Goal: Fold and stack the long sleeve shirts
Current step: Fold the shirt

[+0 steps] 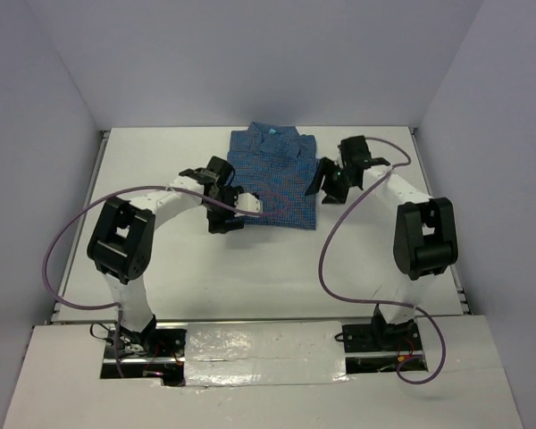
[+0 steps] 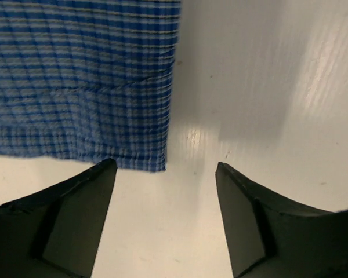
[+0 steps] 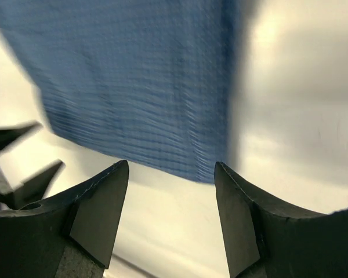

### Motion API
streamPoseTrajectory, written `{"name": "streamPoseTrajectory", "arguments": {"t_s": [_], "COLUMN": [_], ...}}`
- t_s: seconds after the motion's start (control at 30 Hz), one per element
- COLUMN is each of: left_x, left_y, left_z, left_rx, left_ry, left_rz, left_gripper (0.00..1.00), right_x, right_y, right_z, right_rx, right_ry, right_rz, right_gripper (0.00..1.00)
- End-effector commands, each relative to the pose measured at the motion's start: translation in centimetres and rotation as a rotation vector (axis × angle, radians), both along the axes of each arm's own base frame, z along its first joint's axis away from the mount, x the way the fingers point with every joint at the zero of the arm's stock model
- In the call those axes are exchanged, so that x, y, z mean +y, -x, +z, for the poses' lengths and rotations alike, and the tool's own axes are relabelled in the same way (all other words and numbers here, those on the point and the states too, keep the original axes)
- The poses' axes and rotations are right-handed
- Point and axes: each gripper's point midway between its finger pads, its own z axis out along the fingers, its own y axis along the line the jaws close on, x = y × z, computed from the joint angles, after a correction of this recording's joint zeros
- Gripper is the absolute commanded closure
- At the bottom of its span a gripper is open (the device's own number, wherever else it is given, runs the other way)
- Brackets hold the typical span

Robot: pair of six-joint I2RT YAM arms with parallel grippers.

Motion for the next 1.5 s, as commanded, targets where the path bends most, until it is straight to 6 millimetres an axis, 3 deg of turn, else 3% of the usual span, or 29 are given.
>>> {"name": "streamPoseTrajectory", "arguments": {"t_s": [0.0, 0.07, 0.13, 0.2, 0.43, 0.53, 0.67, 0.7, 0.77, 0.83, 0.97, 1.03, 1.13, 1.17, 1.23, 1.27, 1.3, 1.37, 1.47], "left_x": [0.0, -0.3, -0.8, -0.4, -0.2, -0.8, -1.8, -1.9, -1.9, -1.5, -1.1, -0.6, 0.1, 0.3, 1.0, 0.8, 1.9, 2.5, 3.2], "left_y": [-3.5, -3.8, -3.9, -3.5, -3.1, -2.8, -3.0, -2.9, -3.0, -2.4, -1.2, 0.9, 4.4, 5.5, 9.5, 11.2, 13.9, 16.6, 21.2], "left_z": [-0.3, -0.4, -0.4, -1.7, -4.5, -4.9, -4.8, -4.7, -4.2, -3.5, -1.6, -1.2, 0.9, 1.2, 0.9, 1.9, 1.7, 3.3, 6.3], "left_rx": [-0.188, -0.215, -0.228, -0.237, -0.284, -0.266, -0.257, -0.243, -0.227, -0.183, -0.115, -0.043, 0.002, 0.020, 0.109, 0.114, 0.188, 0.221, 0.328], "left_ry": [-0.066, -0.095, -0.095, -0.124, -0.161, -0.130, -0.087, -0.076, -0.069, -0.060, -0.029, -0.032, -0.033, -0.043, -0.087, -0.084, -0.123, -0.122, -0.084], "left_rz": [-0.068, -0.074, -0.085, -0.101, -0.139, -0.142, -0.115, -0.097, -0.073, -0.044, -0.011, -0.002, -0.012, -0.020, -0.053, -0.075, -0.089, -0.102, -0.136], "left_gripper": [0.15, 0.04, 0.04, 0.04, 0.11, 0.17, 0.51, 0.71, 0.95, 1.00, 1.00, 1.00, 1.00, 1.00, 1.00, 1.00, 1.00, 1.00, 1.00], "right_x": [-0.6, 0.0, 0.1, 0.2, 1.1, 1.3, 1.7, 1.7, 1.6, 1.1, 0.9, 1.0, 0.8, 1.2, 1.6, 2.4, 2.7, 3.1, 3.6], "right_y": [3.5, 4.9, 5.6, 6.2, 6.7, 7.1, 6.7, 6.6, 6.5, 6.4, 7.6, 9.1, 12.1, 14.3, 16.6, 19.8, 21.2, 25.4, 30.8], "right_z": [-4.1, -5.8, -7.0, -8.3, -10.2, -10.7, -10.4, -10.1, -9.2, -8.4, -6.8, -5.6, -4.4, -4.5, -3.5, -3.7, -2.8, -2.3, -0.1], "right_rx": [0.117, 0.166, 0.189, 0.214, 0.254, 0.266, 0.255, 0.248, 0.228, 0.208, 0.195, 0.200, 0.224, 0.274, 0.280, 0.349, 0.338, 0.437, 0.507], "right_ry": [0.002, -0.036, -0.049, -0.062, -0.122, -0.139, -0.166, -0.173, -0.180, -0.169, -0.143, -0.139, -0.098, -0.081, -0.044, -0.018, -0.011, -0.003, 0.000], "right_rz": [0.010, 0.016, 0.006, -0.004, -0.003, 0.003, 0.011, 0.017, 0.022, 0.029, 0.094, 0.143, 0.192, 0.222, 0.257, 0.311, 0.333, 0.364, 0.423], "right_gripper": [0.32, 0.32, 0.32, 0.32, 0.34, 0.40, 0.73, 0.78, 0.86, 0.99, 1.00, 1.00, 1.00, 1.00, 1.00, 1.00, 1.00, 1.00, 1.00]}}
